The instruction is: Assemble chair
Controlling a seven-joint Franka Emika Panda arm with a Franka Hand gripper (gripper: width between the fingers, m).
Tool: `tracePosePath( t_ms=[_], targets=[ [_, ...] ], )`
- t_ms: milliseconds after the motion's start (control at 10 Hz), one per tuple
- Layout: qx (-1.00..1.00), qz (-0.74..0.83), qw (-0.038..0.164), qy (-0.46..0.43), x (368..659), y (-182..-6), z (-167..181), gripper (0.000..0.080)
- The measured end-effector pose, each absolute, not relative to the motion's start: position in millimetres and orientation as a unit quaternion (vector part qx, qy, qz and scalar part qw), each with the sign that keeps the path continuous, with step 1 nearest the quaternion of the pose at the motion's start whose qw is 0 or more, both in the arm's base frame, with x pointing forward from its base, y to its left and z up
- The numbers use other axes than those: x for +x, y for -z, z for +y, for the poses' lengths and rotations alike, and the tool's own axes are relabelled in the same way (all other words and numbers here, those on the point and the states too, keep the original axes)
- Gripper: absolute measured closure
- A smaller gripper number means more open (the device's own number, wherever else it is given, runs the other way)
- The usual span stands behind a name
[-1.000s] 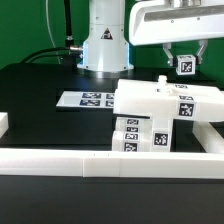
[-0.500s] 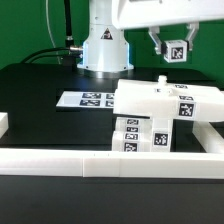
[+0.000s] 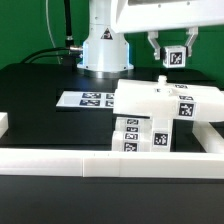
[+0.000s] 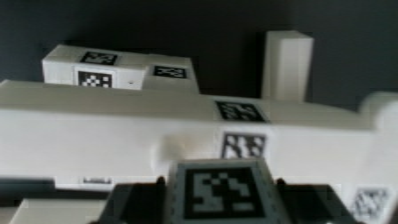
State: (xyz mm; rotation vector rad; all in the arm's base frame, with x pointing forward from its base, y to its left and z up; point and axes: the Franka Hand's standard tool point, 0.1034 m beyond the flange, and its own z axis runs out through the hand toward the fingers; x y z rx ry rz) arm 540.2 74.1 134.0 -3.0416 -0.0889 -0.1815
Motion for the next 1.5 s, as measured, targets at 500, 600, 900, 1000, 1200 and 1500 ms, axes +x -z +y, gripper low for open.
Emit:
tracePosePath(
  t_ms=[500, 600, 900, 1000, 1200, 1500],
  targets=[
    [-0.994, -0.056, 0.033, 0.088, 589, -137.8, 67, 0.0514],
    [-0.994, -0.056, 0.033, 0.087, 589, -137.0, 67, 0.0514],
    [-0.995, -0.066, 0.033, 0.071, 599, -134.3, 58, 0.0514],
    [-0.994, -0.077, 0.032, 0.067, 604, -131.7, 55, 0.0514],
    [-0.994, -0.083, 0.031, 0.062, 608, -128.4, 49, 0.0514],
    [-0.994, -0.086, 0.031, 0.060, 608, -125.3, 50, 0.0514]
  ],
)
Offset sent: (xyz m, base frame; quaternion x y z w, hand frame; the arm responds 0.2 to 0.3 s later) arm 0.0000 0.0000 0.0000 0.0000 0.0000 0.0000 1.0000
